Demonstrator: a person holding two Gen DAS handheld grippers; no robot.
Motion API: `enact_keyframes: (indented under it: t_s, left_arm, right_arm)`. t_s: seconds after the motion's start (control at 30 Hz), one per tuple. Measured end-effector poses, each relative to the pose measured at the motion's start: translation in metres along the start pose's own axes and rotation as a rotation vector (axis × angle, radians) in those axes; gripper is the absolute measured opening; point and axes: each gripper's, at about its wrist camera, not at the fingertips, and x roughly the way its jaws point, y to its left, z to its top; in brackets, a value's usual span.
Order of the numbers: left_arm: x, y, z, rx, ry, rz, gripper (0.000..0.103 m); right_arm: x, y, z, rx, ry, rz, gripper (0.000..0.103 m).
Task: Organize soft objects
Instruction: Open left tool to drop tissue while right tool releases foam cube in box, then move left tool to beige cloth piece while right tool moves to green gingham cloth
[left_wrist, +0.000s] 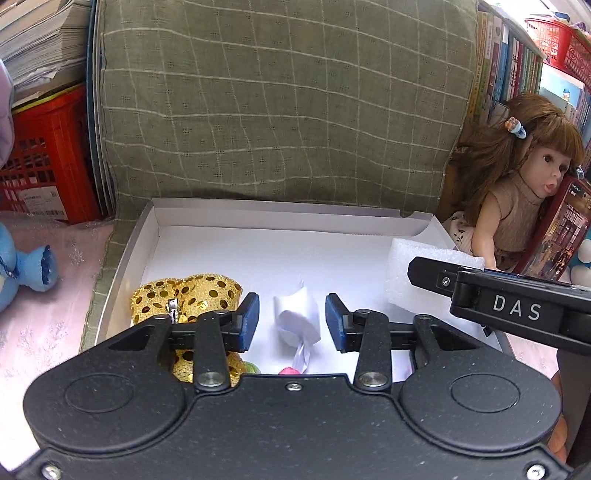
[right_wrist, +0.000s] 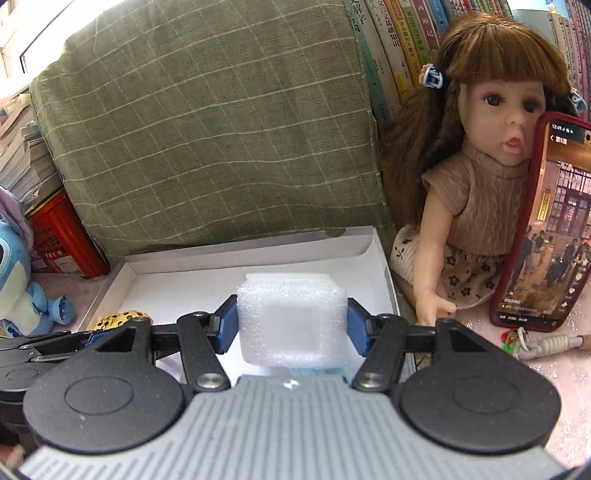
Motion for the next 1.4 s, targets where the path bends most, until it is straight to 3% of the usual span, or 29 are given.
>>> enact_keyframes:
  t_s: [0.17, 0.3, 0.43, 0.63, 0.87, 1.07, 1.23, 1.4]
  left_arm:
    - [-0.012, 0.003, -0.001, -0.022, -0.025, -0.009, 0.055]
    - [-0.032, 0.008, -0.002, -0.047, -0.078, -0.011, 0.074]
    - [-0.06, 0.013, -0.005, -0.065, -0.141, -0.01, 0.081]
    - [-0.112, 0.005, -0.025, -0.005, -0.243, 0.022, 0.092]
    - [-0.163, -0.01, -0.071, 0.028, -0.319, 0.047, 0.097]
    - [-0.199, -0.022, -0.121, 0.079, -0.338, 0.059, 0.099]
    - [-0.218, -0.024, -0.167, 0.055, -0.349, 0.05, 0.101]
    - [-0.223, -0.017, -0.209, -0.004, -0.306, 0.08, 0.101]
  right_arm:
    - [-0.01, -0.005, -0.001, 0.025, -0.007, 0.026, 0.079]
    - [-0.025, -0.006, -0.002, 0.023, -0.028, 0.038, 0.082]
    - [-0.047, -0.006, -0.007, 0.01, -0.058, 0.06, 0.085]
    - [-0.095, 0.001, -0.024, -0.07, -0.139, 0.081, 0.093]
    - [-0.157, 0.004, -0.064, -0.159, -0.236, 0.108, 0.1]
    - [-0.195, -0.001, -0.105, -0.202, -0.295, 0.12, 0.103]
    - [-0.207, -0.008, -0.14, -0.226, -0.293, 0.086, 0.103]
    - [-0.21, -0.017, -0.171, -0.24, -0.268, 0.035, 0.103]
